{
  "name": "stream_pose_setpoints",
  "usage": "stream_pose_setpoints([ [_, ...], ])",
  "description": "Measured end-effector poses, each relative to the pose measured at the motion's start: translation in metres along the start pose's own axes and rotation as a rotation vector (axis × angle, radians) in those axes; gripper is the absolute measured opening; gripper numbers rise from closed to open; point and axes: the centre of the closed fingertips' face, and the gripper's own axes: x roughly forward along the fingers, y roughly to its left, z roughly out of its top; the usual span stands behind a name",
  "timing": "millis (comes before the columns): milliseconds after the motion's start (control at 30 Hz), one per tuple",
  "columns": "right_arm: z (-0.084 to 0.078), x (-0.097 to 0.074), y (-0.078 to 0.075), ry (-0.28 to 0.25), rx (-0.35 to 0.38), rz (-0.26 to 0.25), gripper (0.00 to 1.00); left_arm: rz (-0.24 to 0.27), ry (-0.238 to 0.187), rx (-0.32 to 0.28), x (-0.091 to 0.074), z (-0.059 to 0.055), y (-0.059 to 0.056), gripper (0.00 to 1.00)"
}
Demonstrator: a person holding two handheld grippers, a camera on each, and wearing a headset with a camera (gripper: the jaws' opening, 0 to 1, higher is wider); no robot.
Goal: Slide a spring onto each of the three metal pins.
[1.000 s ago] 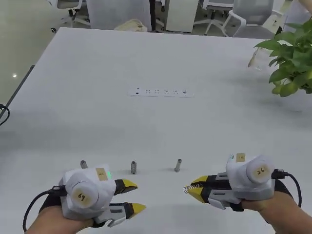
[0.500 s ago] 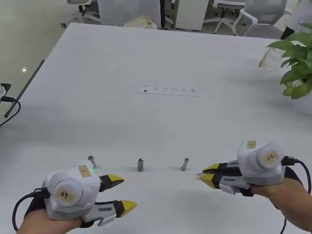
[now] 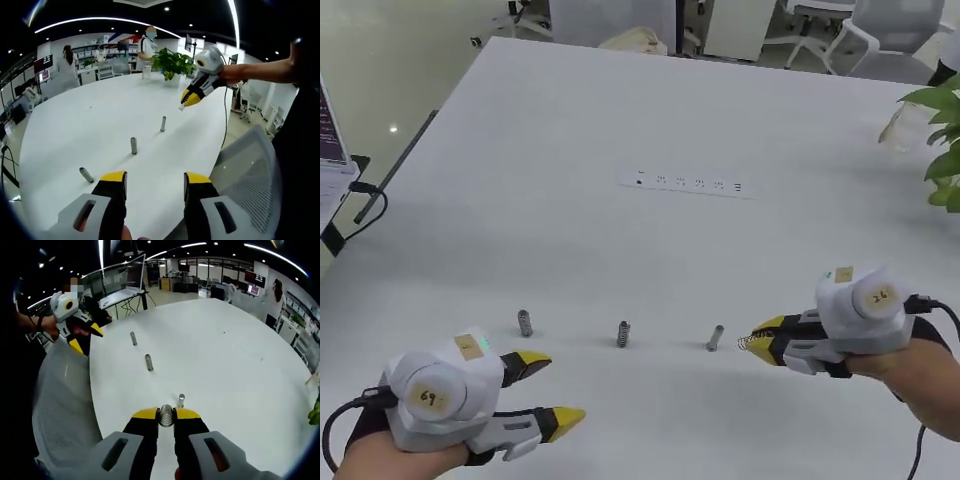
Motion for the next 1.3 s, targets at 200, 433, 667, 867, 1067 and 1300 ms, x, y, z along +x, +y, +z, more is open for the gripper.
stream_pose_setpoints([
  [200,0.002,0.009,-0.006,0.033,-0.028,0.007,0.09,0.041,-0.002,-0.017,-0.010,-0.003,0.012,0.44],
  [433,0.003,0.021,-0.011,0.082,-0.078,0.016,0.09,0.097,0.000,-0.043,-0.023,-0.007,0.026,0.48],
  [667,0.006,0.033,-0.013,0.108,-0.110,0.038,0.09,0.130,-0.007,-0.075,-0.030,-0.007,0.031,0.50],
  [867,0.006,0.041,-0.017,0.146,-0.165,0.051,0.09,0.147,-0.005,-0.083,-0.035,-0.008,0.033,0.53],
  [1067,0.002,0.048,-0.020,0.190,-0.213,0.066,0.09,0.164,-0.005,-0.103,-0.037,-0.010,0.036,0.53],
  [1300,-0.001,0.052,-0.022,0.209,-0.218,0.076,0.09,0.182,-0.003,-0.119,-0.040,-0.011,0.039,0.54],
])
